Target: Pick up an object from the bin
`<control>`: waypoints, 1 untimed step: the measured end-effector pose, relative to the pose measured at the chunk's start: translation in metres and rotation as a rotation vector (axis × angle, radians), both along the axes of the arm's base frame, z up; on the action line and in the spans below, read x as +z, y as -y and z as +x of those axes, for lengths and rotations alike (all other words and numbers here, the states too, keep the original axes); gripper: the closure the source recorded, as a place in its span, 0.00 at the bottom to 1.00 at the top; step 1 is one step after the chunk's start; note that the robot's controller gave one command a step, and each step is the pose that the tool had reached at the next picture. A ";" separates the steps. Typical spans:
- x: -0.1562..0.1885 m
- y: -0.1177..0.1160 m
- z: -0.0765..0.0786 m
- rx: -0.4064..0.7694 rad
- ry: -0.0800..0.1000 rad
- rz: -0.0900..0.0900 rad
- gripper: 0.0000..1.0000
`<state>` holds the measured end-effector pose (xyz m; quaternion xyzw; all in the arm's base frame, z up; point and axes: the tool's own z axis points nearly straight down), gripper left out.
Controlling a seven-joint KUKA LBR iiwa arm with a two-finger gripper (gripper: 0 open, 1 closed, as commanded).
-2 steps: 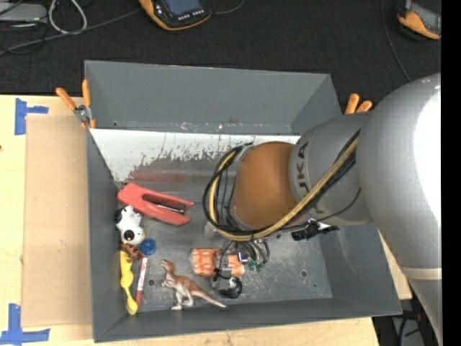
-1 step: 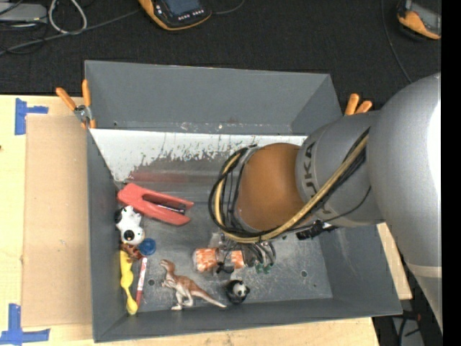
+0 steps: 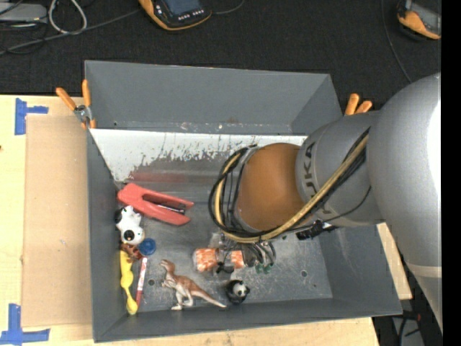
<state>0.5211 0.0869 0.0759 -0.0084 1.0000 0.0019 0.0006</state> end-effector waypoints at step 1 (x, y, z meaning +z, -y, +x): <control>0.004 0.000 0.000 -0.001 -0.001 0.000 1.00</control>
Offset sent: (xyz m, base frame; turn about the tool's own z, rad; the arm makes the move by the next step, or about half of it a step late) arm -0.0003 -0.0002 0.0575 0.0004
